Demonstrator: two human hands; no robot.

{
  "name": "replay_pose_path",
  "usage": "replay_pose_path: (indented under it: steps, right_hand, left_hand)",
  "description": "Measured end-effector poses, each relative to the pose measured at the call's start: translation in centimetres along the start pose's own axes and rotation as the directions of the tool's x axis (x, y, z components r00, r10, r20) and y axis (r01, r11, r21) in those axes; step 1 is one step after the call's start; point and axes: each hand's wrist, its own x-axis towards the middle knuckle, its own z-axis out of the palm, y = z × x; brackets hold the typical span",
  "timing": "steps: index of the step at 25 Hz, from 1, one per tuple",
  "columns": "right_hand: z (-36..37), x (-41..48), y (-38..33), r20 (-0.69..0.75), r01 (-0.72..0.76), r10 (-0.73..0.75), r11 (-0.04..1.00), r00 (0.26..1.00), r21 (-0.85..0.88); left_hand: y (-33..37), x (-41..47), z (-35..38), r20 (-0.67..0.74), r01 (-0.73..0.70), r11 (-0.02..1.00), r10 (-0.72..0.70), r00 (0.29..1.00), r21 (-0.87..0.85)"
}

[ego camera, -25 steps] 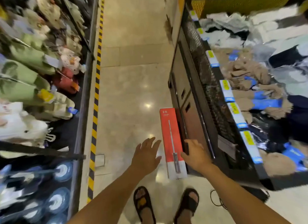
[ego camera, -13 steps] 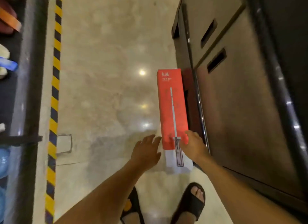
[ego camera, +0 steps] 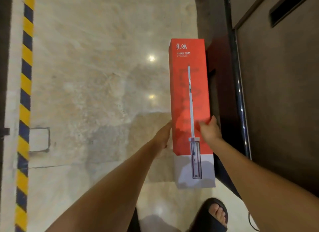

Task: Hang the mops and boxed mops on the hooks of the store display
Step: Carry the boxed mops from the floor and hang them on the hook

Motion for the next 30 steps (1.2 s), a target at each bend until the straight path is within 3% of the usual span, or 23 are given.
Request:
replay_pose_path:
  steps: [3,9,17,22,28,30]
  right_hand:
    - [0.3,1.0,0.6,0.019,-0.075,0.073,0.989,0.997,0.127]
    - [1.6,-2.1,0.7,0.044,-0.067,0.054,0.925,0.998,0.374]
    - [3.0,-4.7,-0.9,0.075,0.017,-0.035,0.974,0.997,0.226]
    - [1.9,-9.5,-1.6,0.115,0.045,-0.085,0.949,0.99,0.313]
    - [0.1,-19.3,-2.7,0.198,0.127,-0.241,0.878,0.95,0.462]
    - [-0.8,-22.2,-3.6,0.225,0.136,-0.271,0.867,0.936,0.479]
  left_hand:
    - [-1.3,1.8,-0.3,0.062,0.068,0.996,-0.065,0.996,-0.055]
    - [-3.1,1.3,-1.4,0.034,0.033,0.998,-0.031,0.999,-0.062]
    - [-3.0,-1.0,-4.2,0.034,0.077,0.994,-0.075,0.997,-0.073]
    - [-0.8,-4.3,-7.2,-0.063,0.115,0.993,-0.118,0.991,-0.037]
    - [6.6,-10.1,-11.1,-0.045,-0.158,0.968,0.152,0.987,-0.194]
    - [8.7,-12.7,-11.9,-0.124,-0.208,0.948,0.183,0.975,-0.24]
